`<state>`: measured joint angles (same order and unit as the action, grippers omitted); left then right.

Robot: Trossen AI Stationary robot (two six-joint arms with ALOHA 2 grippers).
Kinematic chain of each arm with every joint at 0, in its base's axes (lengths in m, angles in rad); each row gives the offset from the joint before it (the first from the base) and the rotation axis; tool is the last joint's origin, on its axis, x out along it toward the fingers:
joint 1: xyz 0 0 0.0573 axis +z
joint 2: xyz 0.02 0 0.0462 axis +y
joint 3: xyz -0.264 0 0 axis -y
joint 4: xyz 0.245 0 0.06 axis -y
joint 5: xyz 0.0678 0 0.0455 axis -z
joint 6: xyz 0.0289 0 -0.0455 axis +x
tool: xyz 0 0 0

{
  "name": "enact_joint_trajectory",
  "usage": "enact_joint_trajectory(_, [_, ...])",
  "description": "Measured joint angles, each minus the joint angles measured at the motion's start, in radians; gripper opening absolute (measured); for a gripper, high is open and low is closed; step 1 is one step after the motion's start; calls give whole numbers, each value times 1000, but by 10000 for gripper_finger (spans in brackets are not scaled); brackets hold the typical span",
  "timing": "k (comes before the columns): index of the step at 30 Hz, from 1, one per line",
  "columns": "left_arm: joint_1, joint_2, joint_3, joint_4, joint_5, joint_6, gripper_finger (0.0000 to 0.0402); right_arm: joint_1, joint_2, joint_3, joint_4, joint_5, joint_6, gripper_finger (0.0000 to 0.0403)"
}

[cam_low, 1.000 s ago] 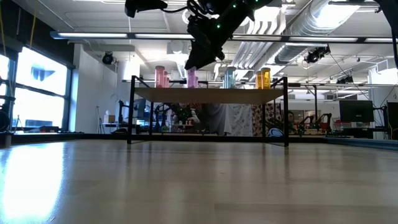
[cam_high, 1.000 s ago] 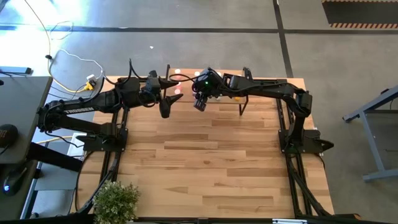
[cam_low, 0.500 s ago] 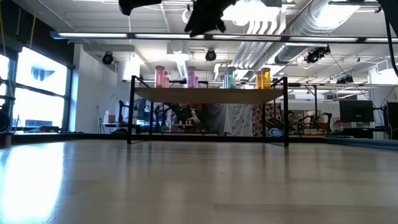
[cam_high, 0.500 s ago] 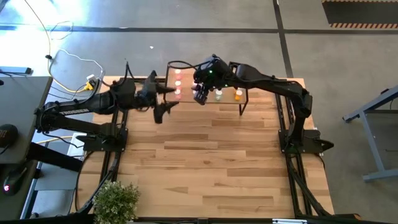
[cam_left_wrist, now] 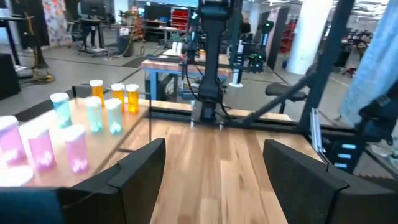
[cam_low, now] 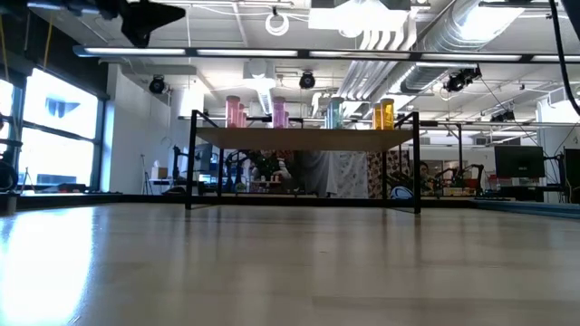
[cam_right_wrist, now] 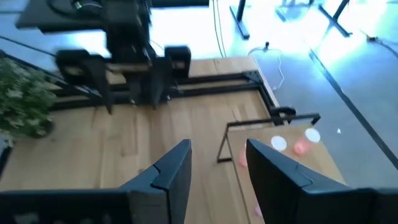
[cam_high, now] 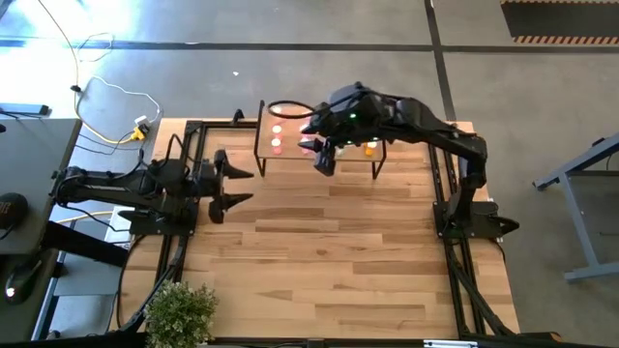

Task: Pick and place medicine bottles onto shelf by color
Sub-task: Return to Home Position

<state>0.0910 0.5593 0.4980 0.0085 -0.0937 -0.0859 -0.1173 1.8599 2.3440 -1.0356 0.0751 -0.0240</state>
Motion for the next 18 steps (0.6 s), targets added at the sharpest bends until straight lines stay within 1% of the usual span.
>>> enact_joint_trajectory(1, [-7, -26, -30, 9, 0, 0, 260, 2, -3, 15, -7, 0, 0, 145])
enact_joint_trajectory(4, [-20, -113, -126, 70, 0, -13, 260, 2, -69, -30, 2, 6, 13, 145])
enact_joint_trajectory(8, [-21, -220, -251, 172, 0, -54, 260, -5, -155, -35, -34, 72, 51, 145])
enact_joint_trajectory(14, [-20, -359, -386, 184, -5, -125, 260, 15, -269, -35, -85, 83, 44, 145])
enact_joint_trajectory(16, [-20, -397, -426, 186, -6, -147, 260, 28, -309, -35, -129, 120, 43, 145])
enact_joint_trajectory(18, [-20, -428, -460, 207, -16, -167, 260, 50, -344, -35, -202, 194, 55, 145])
